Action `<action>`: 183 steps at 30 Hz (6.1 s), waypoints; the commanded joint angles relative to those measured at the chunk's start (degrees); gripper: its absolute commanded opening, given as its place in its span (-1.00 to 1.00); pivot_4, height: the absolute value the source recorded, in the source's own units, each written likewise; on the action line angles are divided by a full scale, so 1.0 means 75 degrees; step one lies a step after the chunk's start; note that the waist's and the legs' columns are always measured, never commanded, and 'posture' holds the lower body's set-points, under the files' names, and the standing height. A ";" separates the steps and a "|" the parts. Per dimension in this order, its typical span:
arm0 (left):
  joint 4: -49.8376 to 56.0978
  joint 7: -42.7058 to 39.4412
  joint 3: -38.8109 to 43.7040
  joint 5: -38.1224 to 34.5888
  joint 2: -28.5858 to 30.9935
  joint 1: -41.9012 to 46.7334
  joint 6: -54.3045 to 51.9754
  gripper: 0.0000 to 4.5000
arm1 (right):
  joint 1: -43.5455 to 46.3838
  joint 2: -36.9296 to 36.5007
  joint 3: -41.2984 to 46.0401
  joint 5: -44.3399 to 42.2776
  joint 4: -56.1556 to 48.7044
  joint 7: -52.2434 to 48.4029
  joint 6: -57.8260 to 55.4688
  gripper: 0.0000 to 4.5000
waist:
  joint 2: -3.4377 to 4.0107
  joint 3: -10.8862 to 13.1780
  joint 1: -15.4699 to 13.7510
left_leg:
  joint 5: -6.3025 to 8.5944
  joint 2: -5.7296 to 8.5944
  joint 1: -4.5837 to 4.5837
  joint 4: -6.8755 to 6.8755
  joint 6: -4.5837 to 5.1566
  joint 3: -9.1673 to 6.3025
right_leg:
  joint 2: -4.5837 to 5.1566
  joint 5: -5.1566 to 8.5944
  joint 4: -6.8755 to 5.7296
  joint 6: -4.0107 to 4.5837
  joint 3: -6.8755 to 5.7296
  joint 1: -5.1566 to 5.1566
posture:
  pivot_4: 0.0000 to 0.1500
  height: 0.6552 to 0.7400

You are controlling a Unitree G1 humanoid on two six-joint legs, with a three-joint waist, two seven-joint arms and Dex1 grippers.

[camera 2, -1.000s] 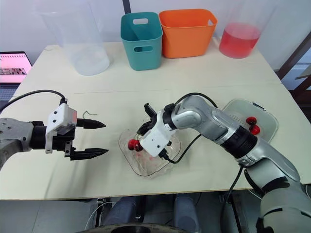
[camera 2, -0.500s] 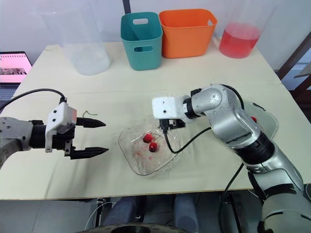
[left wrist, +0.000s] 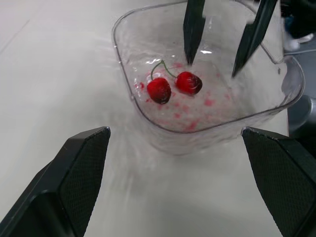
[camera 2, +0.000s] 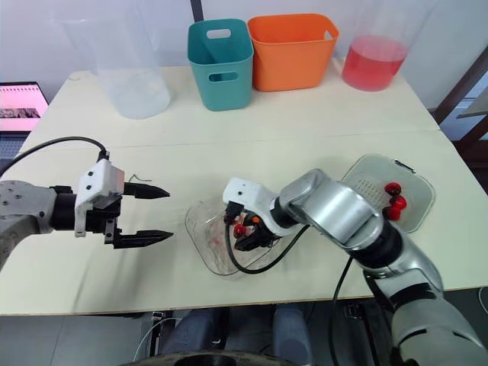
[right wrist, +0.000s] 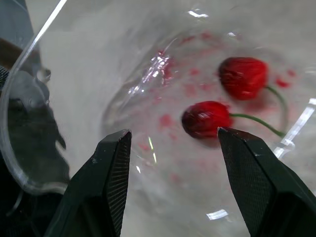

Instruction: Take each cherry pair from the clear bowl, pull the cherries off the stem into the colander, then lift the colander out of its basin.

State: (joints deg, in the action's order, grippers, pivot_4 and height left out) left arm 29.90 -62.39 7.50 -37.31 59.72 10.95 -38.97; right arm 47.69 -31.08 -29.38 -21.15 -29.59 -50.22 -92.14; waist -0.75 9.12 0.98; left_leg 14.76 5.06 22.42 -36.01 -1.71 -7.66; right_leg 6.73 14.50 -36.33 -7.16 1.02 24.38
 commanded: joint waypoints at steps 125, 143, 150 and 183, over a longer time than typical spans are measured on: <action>-0.3920 -0.1940 -0.1677 0.0394 -0.2918 0.5718 -0.0133 -1.00 | 0.0462 -0.0778 0.3211 -0.2554 0.0382 0.0961 0.2348 0.97 | -0.0006 0.0000 0.0009 | -0.0011 0.0004 0.0004 -0.0021 -0.0015 0.0001 | -0.0001 -0.0002 -0.0005 -0.0005 -0.0014 -0.0007 | 1.00 1.00; -0.3946 -0.1723 -0.1540 0.0313 -0.3031 0.5767 -0.0161 -1.00 | 0.0353 -0.0907 0.2868 -0.2490 0.0412 0.0951 0.2665 -0.68 | -0.0006 0.0000 0.0007 | -0.0011 0.0004 0.0004 -0.0022 -0.0016 0.0000 | -0.0002 -0.0002 -0.0007 -0.0005 -0.0014 -0.0007 | 1.00 1.00; -0.4126 -0.1635 -0.1390 0.0251 -0.3115 0.5951 -0.0190 -1.00 | -0.0074 -0.1434 0.2692 -0.2463 0.0165 0.0704 0.2861 -0.68 | -0.0007 0.0000 0.0000 | -0.0011 0.0005 0.0004 -0.0024 -0.0015 0.0002 | -0.0001 -0.0002 -0.0007 -0.0005 -0.0014 -0.0008 | 1.00 1.00; -0.4337 -0.1167 -0.1548 0.0856 -0.3498 0.5431 0.0629 -1.00 | -0.5270 -0.3955 0.7210 -0.0409 0.2526 0.0666 0.6054 -0.68 | -0.0004 -0.0002 -0.0018 | -0.0007 0.0002 -0.0010 -0.0030 -0.0006 0.0067 | -0.0010 -0.0002 -0.0014 -0.0006 0.0002 -0.0021 | 1.00 1.00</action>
State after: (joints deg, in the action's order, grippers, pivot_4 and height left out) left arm -2.96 -70.93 -4.16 -31.23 33.41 50.98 -35.41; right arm 7.50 -61.21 23.88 -24.88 -10.84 -45.72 -48.64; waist -0.78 9.10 0.84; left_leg 14.70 5.08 22.35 -36.23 -1.77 -7.16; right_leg 6.66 14.48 -36.43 -7.20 1.03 24.22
